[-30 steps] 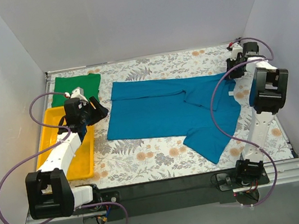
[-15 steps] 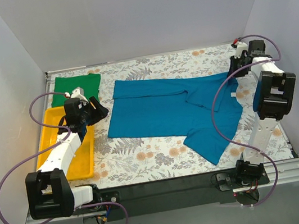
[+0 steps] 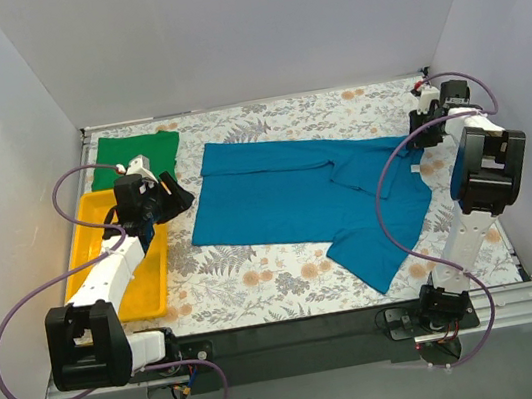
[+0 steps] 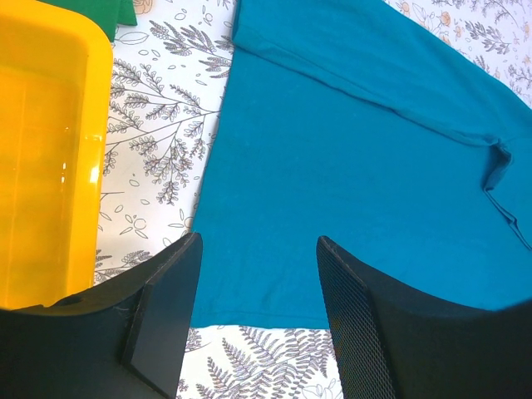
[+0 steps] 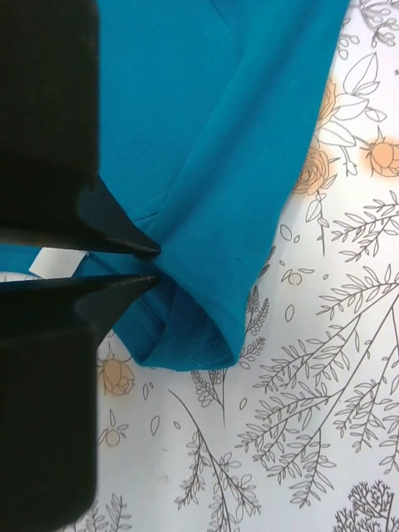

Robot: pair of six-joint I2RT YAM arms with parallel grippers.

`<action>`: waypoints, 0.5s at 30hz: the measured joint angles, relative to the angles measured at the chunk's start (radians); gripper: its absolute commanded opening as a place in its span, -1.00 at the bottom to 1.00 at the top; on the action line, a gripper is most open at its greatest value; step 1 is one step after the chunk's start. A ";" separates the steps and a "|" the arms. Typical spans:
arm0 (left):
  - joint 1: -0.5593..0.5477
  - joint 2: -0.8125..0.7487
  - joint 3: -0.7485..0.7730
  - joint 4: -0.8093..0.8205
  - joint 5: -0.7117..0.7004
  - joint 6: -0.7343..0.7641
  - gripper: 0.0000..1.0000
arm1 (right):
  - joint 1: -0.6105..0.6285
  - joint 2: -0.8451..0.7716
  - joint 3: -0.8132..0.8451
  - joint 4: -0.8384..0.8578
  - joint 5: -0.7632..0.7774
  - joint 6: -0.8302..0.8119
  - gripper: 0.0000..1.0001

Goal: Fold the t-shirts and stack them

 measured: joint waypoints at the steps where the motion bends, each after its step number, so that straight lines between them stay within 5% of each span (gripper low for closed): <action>1: 0.000 0.000 0.000 0.000 0.001 0.000 0.12 | 0.000 0.000 0.000 0.000 0.006 -0.006 -0.50; 4: 0.000 0.000 0.000 0.000 0.004 0.000 0.12 | -0.001 0.000 0.000 -0.001 0.031 -0.023 -0.40; 11: 0.000 0.000 0.000 0.000 0.005 0.000 0.12 | -0.015 -0.006 0.006 -0.002 0.046 -0.053 0.18; 15: 0.000 0.000 0.000 0.000 0.005 0.000 0.12 | -0.019 -0.006 0.031 -0.002 0.032 -0.050 0.27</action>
